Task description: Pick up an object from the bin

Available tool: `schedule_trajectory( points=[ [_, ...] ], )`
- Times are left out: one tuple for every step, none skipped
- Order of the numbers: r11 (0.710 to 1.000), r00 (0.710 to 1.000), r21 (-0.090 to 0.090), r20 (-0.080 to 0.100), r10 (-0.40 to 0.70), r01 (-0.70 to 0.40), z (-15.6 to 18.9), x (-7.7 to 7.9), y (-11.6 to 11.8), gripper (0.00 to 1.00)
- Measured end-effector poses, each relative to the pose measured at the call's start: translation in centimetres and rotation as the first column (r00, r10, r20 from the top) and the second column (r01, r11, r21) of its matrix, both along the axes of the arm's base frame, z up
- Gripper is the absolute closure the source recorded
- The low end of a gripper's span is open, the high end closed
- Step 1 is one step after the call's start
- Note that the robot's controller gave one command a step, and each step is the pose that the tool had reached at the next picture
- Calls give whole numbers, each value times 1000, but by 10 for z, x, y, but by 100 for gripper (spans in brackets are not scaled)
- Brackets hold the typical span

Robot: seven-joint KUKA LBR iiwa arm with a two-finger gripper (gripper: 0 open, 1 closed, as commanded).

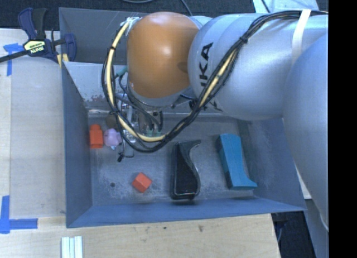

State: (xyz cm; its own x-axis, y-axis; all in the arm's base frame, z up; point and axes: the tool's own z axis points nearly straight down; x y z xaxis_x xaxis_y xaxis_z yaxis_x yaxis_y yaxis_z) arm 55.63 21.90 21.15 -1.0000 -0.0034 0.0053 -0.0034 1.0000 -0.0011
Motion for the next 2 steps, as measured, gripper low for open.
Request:
schedule_trajectory(
  points=[
    [1000,1000,2,8,-3,3,5,2,-1,0],
    [998,998,4,13,59,-59,-28,4,0,0]
  ],
)
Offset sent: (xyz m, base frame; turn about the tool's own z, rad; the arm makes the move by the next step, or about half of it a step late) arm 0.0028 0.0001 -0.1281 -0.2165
